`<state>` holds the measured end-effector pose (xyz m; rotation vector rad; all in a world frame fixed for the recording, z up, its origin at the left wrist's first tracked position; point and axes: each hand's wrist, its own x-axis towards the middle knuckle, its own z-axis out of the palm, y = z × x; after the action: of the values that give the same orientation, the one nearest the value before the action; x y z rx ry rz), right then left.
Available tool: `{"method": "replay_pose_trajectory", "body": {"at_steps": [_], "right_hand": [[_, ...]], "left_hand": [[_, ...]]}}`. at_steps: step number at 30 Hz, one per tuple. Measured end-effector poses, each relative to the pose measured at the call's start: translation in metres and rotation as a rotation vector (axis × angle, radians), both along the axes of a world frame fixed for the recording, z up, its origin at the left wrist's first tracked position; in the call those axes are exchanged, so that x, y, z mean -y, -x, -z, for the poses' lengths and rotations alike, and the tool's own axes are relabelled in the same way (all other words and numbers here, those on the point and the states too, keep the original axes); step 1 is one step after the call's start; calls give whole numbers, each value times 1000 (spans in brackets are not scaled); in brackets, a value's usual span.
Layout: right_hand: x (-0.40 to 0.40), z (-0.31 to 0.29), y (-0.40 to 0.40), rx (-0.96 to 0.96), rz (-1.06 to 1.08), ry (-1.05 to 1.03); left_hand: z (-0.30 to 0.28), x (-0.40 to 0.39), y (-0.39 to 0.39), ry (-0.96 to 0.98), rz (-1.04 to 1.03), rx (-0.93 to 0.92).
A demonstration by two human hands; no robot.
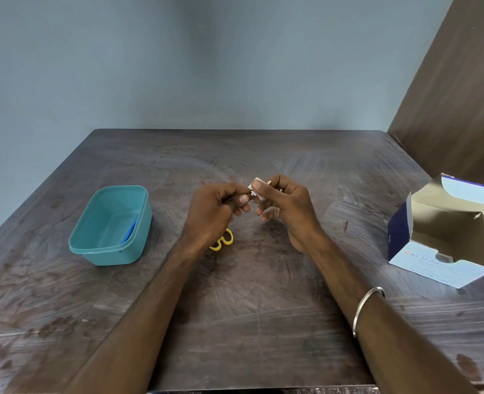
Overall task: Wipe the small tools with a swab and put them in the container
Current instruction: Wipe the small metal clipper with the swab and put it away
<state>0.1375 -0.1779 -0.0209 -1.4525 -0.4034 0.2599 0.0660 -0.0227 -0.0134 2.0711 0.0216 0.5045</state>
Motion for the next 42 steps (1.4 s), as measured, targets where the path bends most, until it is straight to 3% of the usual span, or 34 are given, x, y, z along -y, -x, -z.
{"method": "replay_pose_trajectory", "body": {"at_steps": [13,18,42], "right_hand": [[1,3,-6,116,119,-101],[-1,3,-6,158,95,-93],[-1,3,-5,317,99,-32]], "left_hand": [[-4,6,2,-147,-209,86],[-5,7,2,-225,-205,94],[-3,5,1,-199,-168,87]]}}
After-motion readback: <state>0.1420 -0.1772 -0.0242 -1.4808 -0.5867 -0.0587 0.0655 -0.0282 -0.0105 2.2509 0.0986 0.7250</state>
